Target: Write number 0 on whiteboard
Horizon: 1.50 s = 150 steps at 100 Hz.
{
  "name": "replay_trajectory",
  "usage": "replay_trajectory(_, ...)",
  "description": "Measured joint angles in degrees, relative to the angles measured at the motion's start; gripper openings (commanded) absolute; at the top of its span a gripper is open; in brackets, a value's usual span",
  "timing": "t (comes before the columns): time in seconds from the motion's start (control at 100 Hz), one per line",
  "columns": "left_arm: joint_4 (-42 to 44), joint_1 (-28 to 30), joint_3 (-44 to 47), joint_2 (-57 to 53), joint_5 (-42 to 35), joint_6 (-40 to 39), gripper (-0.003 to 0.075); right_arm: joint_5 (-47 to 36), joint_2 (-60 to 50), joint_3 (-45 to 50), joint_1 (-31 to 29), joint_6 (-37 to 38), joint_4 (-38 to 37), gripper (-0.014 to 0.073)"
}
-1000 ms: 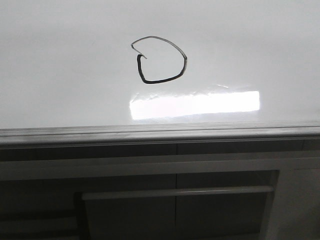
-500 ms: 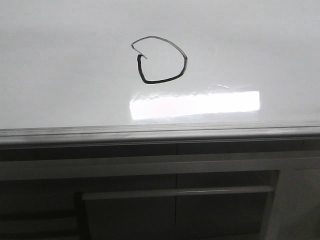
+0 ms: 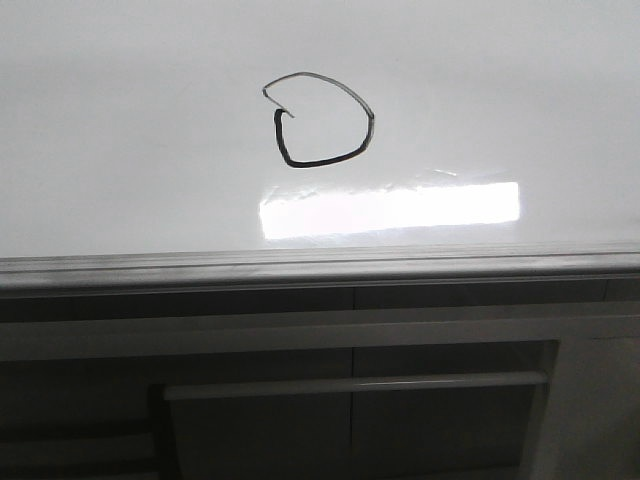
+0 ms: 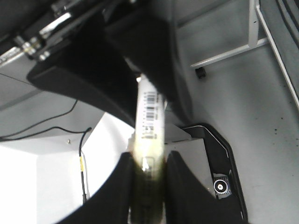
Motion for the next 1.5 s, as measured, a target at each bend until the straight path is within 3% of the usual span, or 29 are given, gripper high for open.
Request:
replay_trajectory(0.32,-0.2,0.0,0.0,0.1,0.1,0.8,-0.0020,0.1,0.0,0.0,0.0,-0.5,-0.2,-0.0041)
replay_trajectory(0.39,-0.2,0.0,0.0,0.1,0.1,0.9,-0.0020,0.0,0.0,0.0,0.0,-0.5,-0.2,0.0022)
replay_trajectory(0.58,0.0,0.0,0.0,0.1,-0.6,0.9,-0.0020,-0.9,0.0,0.0,0.0,-0.3,-0.5,0.0345)
replay_trajectory(0.65,0.3,0.0,0.0,0.1,-1.4,0.9,-0.0020,-1.2,0.0,0.0,-0.1,-0.1,-0.1,0.0391)
replay_trajectory(0.85,0.6,0.0,0.0,0.0,-3.3,0.9,-0.0020,-2.4,-0.5,0.0,-0.1,0.0,-0.3,0.0391)
replay_trajectory(1.16,0.4,0.0,0.0,0.1,-8.2,-1.2,-0.0020,-4.6,-6.2,-3.9,-0.5,0.0,-13.8,0.0391)
replay_trajectory(1.39,0.6,0.0,0.0,0.1,-12.5,-4.4,-0.0020,-4.6,-12.4,-4.1,-5.4,0.1,-17.9,0.0388)
replay_trajectory(1.5,3.4,0.0,0.2,0.1,-17.4,-10.5,-0.0020,-4.6,-16.2,-4.1,-8.2,0.4,-18.3,0.0269)
